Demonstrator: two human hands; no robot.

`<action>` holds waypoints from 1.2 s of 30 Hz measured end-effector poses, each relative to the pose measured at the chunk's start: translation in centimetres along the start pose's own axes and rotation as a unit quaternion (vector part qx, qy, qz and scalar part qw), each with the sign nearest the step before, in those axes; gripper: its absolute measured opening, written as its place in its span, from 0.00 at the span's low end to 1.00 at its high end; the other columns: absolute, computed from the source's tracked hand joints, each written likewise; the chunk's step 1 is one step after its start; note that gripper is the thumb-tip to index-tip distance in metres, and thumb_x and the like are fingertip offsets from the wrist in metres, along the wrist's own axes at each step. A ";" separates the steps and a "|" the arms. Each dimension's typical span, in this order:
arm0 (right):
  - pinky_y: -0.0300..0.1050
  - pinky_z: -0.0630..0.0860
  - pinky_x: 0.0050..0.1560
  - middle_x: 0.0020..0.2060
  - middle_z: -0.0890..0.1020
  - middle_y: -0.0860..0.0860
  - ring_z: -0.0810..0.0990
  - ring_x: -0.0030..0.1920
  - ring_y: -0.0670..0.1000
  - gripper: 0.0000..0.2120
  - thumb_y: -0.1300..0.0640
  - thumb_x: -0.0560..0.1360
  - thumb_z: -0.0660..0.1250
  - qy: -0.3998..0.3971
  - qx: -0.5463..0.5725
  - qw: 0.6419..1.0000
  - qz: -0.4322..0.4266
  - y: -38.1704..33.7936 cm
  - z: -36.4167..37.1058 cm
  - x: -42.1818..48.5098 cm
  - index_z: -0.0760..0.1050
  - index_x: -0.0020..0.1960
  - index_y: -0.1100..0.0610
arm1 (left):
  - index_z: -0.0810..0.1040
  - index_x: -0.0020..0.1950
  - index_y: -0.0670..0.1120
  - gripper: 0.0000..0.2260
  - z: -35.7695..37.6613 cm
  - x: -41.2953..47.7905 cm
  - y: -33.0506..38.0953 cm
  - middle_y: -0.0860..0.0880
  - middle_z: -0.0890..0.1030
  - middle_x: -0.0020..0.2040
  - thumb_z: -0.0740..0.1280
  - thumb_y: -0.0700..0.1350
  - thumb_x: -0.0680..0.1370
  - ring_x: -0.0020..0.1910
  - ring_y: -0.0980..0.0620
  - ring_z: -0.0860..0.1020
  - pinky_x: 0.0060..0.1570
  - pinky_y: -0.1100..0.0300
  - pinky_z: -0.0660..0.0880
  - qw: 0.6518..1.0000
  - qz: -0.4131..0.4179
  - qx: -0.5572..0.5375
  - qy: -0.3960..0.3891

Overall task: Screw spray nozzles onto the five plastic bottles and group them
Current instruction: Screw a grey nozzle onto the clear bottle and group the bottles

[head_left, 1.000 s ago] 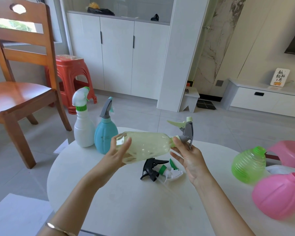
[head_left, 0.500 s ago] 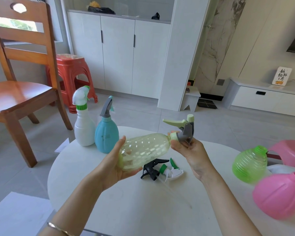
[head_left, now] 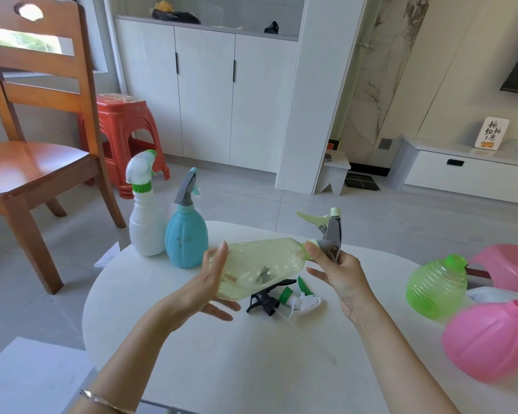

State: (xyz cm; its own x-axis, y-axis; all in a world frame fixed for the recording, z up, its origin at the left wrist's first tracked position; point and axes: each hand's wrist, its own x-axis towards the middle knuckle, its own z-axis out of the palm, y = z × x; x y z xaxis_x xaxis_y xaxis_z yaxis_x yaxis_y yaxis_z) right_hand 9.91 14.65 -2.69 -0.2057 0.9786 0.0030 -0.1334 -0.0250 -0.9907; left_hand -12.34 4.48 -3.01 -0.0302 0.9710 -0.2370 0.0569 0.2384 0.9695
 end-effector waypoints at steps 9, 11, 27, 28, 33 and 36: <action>0.42 0.80 0.46 0.36 0.83 0.46 0.83 0.38 0.43 0.15 0.46 0.61 0.75 0.028 -0.003 0.999 0.018 -0.2 0.4 -0.1 0.80 0.41 0.54 | 0.60 0.72 0.60 0.45 0.2 0.4 -0.7 0.53 0.71 0.69 0.75 0.65 0.59 0.60 0.58 0.78 0.62 0.59 0.72 0.996 0.068 -0.055 0.000; 0.45 0.80 0.49 0.32 0.80 0.47 0.81 0.33 0.43 0.11 0.47 0.66 0.74 0.050 -0.021 0.998 0.022 -0.2 0.5 -0.3 0.80 0.39 0.54 | 0.62 0.67 0.65 0.38 0.5 0.6 -0.6 0.53 0.74 0.66 0.73 0.67 0.60 0.55 0.58 0.81 0.63 0.54 0.73 0.996 0.078 -0.038 0.031; 0.45 0.80 0.54 0.42 0.78 0.53 0.79 0.49 0.49 0.12 0.47 0.67 0.71 0.061 0.045 0.997 -0.015 -0.4 1.9 -0.5 0.75 0.40 0.55 | 0.71 0.66 0.50 0.30 0.7 0.7 -0.6 0.43 0.77 0.64 0.70 0.60 0.68 0.53 0.48 0.83 0.46 0.55 0.81 0.983 0.029 -0.178 0.021; 0.45 0.79 0.53 0.43 0.78 0.53 0.79 0.50 0.49 0.13 0.45 0.68 0.70 0.047 0.039 0.998 -0.015 -0.5 1.9 -0.4 0.75 0.40 0.54 | 0.72 0.65 0.51 0.29 0.7 0.8 -0.6 0.43 0.77 0.63 0.70 0.60 0.67 0.53 0.47 0.83 0.45 0.55 0.81 0.982 0.023 -0.185 0.022; 0.42 0.78 0.57 0.49 0.86 0.49 0.82 0.56 0.47 0.14 0.51 0.68 0.69 -0.083 0.148 0.986 -0.011 -1.2 1.8 -0.3 0.79 0.51 0.56 | 0.73 0.64 0.49 0.30 0.5 1.0 -0.6 0.40 0.77 0.63 0.73 0.61 0.66 0.47 0.45 0.84 0.45 0.53 0.81 0.971 0.002 -0.239 0.013; 0.44 0.78 0.58 0.38 0.85 0.48 0.82 0.47 0.47 0.11 0.50 0.66 0.73 0.040 0.069 0.996 -0.027 -0.7 2.0 -0.6 0.79 0.40 0.57 | 0.72 0.65 0.50 0.32 1.0 1.0 -0.9 0.41 0.77 0.64 0.74 0.61 0.65 0.46 0.47 0.84 0.45 0.53 0.81 0.974 0.001 -0.228 0.009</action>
State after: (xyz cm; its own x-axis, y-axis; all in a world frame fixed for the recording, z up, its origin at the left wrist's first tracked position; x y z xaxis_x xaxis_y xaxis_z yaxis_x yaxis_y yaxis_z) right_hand 8.13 13.71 -1.77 -0.1183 0.9922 0.0395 -0.2758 0.0054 -0.9612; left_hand -11.42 5.28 -4.15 -0.0477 0.9700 -0.2383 -0.3923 0.2013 0.8975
